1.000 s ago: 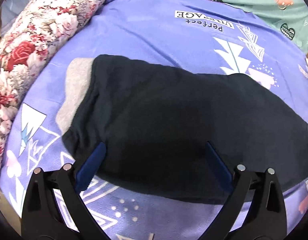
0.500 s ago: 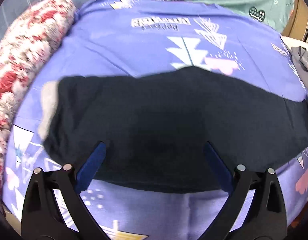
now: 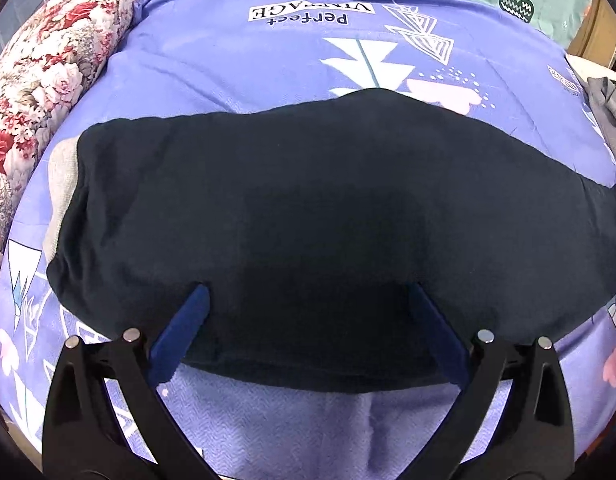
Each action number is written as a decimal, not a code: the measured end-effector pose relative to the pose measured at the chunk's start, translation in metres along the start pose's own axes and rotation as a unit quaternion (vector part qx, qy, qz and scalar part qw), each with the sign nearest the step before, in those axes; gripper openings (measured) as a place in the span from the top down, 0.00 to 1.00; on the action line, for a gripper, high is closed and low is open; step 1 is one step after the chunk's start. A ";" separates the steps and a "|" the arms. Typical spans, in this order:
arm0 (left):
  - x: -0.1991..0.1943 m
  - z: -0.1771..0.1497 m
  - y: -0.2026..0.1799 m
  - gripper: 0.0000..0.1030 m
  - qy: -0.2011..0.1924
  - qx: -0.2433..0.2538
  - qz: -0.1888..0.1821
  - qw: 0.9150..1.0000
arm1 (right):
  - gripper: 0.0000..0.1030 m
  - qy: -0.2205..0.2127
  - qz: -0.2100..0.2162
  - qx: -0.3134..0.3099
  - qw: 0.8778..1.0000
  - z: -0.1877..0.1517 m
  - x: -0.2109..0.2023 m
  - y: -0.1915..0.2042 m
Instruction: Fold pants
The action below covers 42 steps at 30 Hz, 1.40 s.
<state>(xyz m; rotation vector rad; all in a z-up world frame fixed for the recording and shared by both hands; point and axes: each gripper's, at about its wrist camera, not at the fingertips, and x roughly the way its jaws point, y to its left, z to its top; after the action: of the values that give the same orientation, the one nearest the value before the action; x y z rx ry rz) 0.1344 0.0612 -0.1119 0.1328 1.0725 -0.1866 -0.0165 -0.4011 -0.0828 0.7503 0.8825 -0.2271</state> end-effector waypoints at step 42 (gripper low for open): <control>-0.056 0.008 0.021 0.02 -0.076 -0.032 -0.092 0.992 | 0.75 0.017 0.048 -0.206 0.977 -0.019 0.059 0.163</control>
<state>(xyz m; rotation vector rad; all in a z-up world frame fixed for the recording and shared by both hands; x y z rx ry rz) 0.1200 0.0850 -0.0588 -0.0386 0.9370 -0.3240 0.0859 -0.2628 -0.0549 0.4087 0.8860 0.0549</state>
